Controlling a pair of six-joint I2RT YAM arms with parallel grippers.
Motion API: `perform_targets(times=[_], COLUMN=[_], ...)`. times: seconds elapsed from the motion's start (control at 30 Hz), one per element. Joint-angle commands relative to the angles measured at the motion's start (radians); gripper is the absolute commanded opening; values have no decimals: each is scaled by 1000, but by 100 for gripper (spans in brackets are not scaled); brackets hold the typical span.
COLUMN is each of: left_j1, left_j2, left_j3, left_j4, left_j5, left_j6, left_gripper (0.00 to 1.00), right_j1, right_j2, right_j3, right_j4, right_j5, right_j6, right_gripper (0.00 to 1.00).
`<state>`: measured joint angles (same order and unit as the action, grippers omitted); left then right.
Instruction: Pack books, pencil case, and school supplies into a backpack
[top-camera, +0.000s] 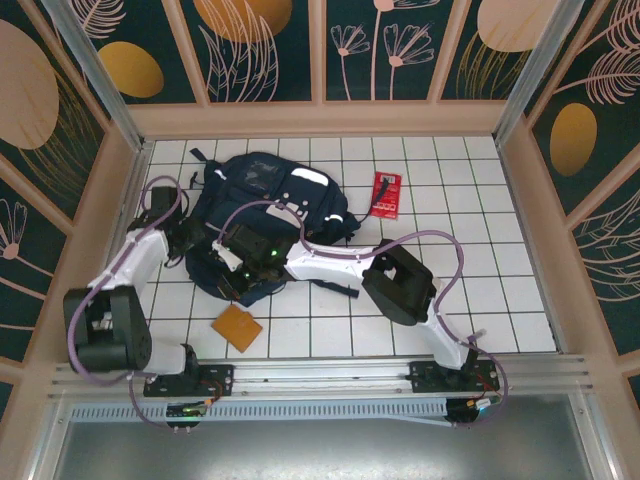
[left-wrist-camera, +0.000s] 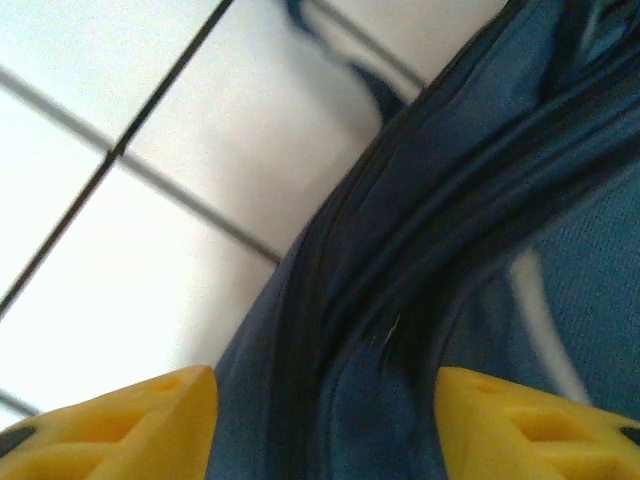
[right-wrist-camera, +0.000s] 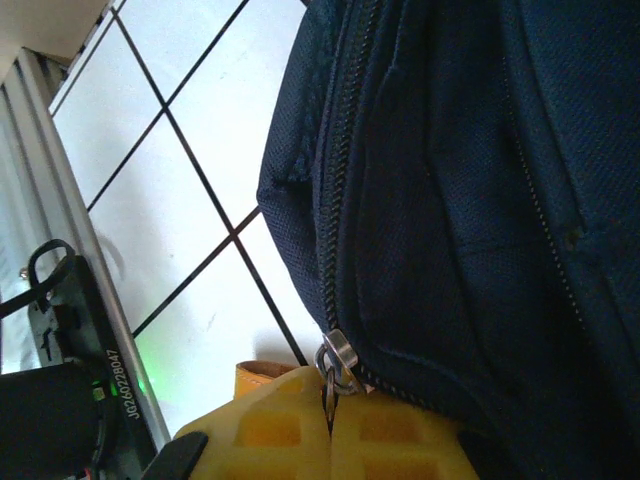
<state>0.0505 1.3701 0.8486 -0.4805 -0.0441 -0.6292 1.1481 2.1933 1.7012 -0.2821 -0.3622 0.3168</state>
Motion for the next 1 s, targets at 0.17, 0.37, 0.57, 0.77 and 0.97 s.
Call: perform_targets(times=[0.17, 0.37, 0.57, 0.77, 0.97], left_j1=[-3, -5, -5, -5, -3], left_j2=[-193, -104, -116, -130, -144], left_j3=[-191, -247, -217, -121, -107], left_j4=[-13, 24, 7, -8, 23], left_j5=[118, 173, -17, -112, -117], left_j6=[-173, -281, -225, -141, -80], left_gripper=[65, 65, 1, 0, 0], right_j1=[-24, -13, -7, -51, -239], right_j2=[59, 37, -31, -195, -388], right_j3=[72, 46, -34, -297, -601], right_j4=[74, 123, 92, -73, -82], right_j5=[-97, -110, -68, 107, 205], right_j6=[51, 54, 54, -94, -130], right_gripper=[0, 0, 0, 0, 0])
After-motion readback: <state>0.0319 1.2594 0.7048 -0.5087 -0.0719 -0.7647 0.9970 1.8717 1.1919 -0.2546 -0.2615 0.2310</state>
